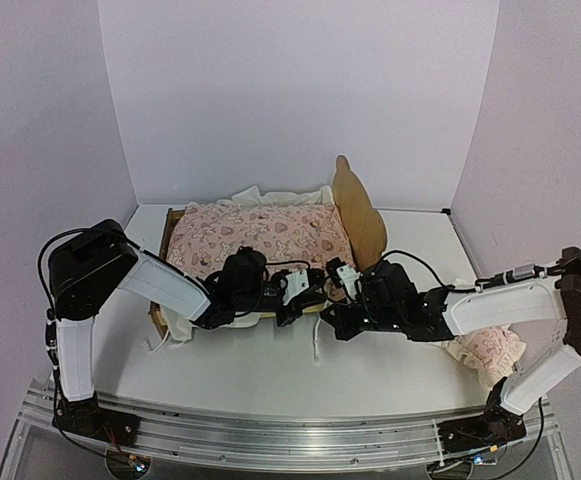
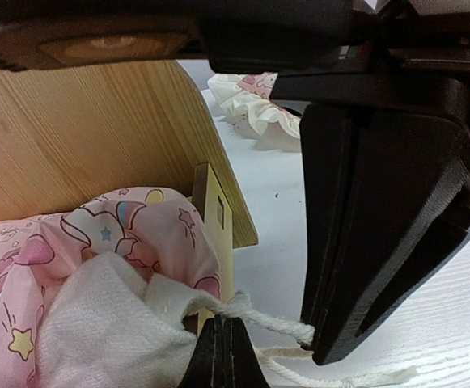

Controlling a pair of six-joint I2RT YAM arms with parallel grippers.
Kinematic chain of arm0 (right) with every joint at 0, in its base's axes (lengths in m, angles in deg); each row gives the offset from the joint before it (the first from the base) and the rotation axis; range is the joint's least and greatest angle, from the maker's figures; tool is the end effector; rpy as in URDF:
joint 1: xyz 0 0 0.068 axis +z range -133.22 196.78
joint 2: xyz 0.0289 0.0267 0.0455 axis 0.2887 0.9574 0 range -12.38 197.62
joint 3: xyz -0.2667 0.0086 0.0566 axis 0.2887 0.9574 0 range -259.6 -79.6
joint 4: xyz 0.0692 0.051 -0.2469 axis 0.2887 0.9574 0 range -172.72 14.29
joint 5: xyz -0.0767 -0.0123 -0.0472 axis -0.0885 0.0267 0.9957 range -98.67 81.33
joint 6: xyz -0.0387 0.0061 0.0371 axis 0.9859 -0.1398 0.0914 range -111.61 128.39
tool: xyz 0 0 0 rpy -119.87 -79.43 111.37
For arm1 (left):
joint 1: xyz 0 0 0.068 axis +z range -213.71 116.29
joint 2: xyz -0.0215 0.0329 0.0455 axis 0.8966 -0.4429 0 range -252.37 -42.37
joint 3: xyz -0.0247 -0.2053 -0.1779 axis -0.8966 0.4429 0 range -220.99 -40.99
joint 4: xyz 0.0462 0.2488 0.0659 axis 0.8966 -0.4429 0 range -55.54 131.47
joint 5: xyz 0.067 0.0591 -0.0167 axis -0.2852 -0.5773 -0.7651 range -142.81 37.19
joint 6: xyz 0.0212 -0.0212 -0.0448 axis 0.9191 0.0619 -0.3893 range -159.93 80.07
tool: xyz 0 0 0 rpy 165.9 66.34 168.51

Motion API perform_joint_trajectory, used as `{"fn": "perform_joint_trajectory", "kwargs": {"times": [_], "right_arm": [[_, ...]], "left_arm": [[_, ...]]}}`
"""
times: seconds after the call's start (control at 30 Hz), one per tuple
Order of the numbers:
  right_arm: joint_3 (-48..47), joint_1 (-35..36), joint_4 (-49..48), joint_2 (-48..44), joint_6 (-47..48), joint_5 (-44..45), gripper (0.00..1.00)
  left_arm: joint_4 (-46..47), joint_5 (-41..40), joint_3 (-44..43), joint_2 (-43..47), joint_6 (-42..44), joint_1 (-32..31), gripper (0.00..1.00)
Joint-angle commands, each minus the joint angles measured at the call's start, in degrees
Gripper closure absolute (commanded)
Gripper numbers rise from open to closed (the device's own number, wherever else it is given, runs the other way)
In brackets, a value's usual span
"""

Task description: Set up the pet bed

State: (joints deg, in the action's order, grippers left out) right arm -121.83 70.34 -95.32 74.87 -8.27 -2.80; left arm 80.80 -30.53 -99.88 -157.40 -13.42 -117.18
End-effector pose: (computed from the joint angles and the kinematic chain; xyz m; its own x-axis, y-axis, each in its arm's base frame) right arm 0.1901 0.2515 0.1877 -0.5198 -0.2239 -0.8244 -0.6263 0.7562 0.1895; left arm 0.2393 -0.3459 0.1517 0.2744 0.3235 -0.9056 0.9355 0.1282 0.3293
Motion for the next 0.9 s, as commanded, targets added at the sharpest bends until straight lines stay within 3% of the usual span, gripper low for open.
{"fn": "perform_joint_trajectory", "kwargs": {"times": [0.0,0.13,0.33,0.5,0.87], "right_arm": [[-2.9,-0.4,1.3,0.8,-1.5,-4.2,1.00],[-2.9,-1.0,1.4,1.0,-2.4,-3.8,0.98],[-4.4,-1.2,4.1,2.3,-2.6,-4.7,0.93],[-5.9,-1.3,9.5,1.0,-2.4,-4.7,0.81],[-5.4,-2.5,24.2,-8.3,-0.6,-10.5,0.53]], "left_arm": [[0.7,0.3,-0.3,-3.8,0.6,0.2,1.00],[1.0,7.5,1.2,-5.1,3.1,-0.6,1.00],[1.7,9.6,-0.3,-6.8,5.0,-0.9,1.00],[-2.1,10.3,-0.3,-6.7,9.6,-1.3,1.00],[-1.3,7.2,-0.2,-6.8,9.8,-1.3,1.00]]}}
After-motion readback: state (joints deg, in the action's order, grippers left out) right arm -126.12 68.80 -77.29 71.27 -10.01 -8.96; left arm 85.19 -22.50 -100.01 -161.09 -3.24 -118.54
